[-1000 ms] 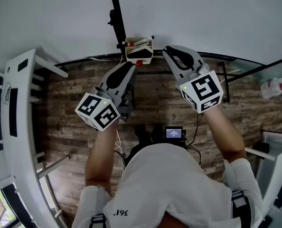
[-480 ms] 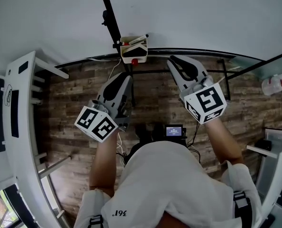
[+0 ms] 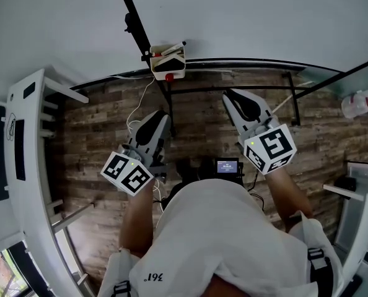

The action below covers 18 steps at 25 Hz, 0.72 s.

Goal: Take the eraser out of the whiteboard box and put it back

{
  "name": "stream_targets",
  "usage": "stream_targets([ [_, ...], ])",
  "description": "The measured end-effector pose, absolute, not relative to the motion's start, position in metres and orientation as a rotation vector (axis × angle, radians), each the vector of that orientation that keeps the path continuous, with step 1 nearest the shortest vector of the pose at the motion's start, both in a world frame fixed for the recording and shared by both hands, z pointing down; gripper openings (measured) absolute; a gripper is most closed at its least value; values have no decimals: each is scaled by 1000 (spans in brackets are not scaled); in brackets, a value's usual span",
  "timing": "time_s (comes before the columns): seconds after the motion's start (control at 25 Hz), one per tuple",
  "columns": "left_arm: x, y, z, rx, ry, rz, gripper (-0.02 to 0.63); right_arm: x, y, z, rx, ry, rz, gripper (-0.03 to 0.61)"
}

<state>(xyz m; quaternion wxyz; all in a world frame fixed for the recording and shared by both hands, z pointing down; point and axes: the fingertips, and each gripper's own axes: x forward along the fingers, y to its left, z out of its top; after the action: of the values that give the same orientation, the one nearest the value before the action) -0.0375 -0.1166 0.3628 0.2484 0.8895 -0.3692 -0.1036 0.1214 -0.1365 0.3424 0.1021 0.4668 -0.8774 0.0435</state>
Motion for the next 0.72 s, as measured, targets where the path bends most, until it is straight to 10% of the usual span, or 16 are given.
stream_targets([
  [0.72, -17, -64, 396, 2338, -1013, -218, 66, 157, -92, 374, 1382, -2571, 264, 52],
])
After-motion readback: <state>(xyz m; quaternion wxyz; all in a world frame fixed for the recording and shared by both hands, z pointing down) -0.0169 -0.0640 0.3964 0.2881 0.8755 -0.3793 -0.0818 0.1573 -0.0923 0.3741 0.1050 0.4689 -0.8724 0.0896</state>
